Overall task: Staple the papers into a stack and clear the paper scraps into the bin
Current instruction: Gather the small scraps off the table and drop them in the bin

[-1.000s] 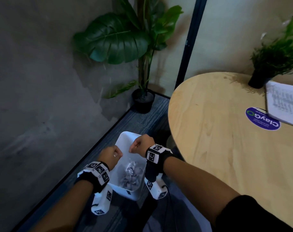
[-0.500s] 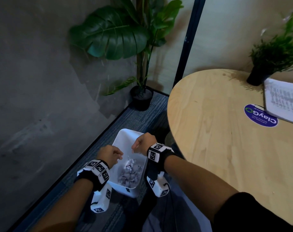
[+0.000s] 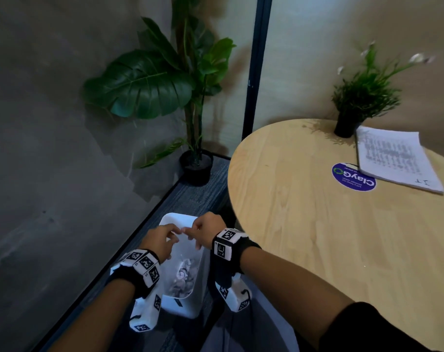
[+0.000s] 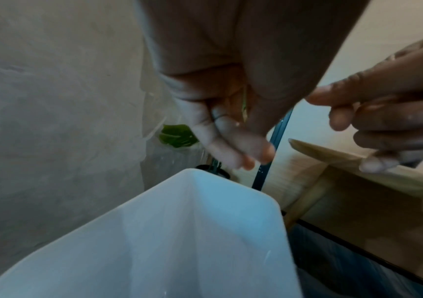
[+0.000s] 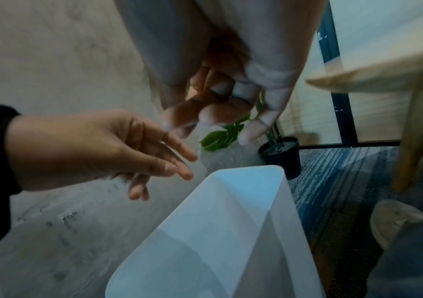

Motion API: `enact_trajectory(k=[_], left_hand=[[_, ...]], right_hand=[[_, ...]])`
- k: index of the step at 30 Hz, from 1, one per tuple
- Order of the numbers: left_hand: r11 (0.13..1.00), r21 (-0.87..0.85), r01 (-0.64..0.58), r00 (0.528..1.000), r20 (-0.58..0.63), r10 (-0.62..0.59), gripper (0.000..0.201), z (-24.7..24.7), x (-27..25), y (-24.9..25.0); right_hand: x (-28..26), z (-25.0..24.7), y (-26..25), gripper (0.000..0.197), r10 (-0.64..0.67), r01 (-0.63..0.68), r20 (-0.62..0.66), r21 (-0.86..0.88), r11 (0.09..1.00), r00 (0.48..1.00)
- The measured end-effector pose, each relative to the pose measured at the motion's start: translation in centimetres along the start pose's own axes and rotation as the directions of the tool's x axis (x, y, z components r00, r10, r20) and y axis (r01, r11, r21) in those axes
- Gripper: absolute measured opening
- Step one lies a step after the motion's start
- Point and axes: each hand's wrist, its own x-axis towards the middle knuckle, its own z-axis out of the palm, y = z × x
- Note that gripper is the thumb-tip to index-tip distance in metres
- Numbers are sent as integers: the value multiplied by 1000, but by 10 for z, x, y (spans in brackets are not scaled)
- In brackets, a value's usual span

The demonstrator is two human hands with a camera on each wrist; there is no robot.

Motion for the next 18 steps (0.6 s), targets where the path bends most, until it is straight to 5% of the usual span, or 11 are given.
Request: enact_trajectory(k=[3,9,12,18], left_hand=[[999,31,-30,999,42,29,7,2,-1,30],[940,195,-279,960,49,275,47,37,-6,108],[924,131,-360,930,122,345,29,67,-10,146],[852,95,-514,826,322,463,12,127,-26,214]], right_hand=[[-21,-26,11,11,-46,47,-33,35,998,998],[-81,-87,70,33,-30,35,-156,30,999,987],[-112,-127,110,9,46,-54,-225,-29,998,973],[-166,-190,181,16,253,-288,-400,-27,957,881]])
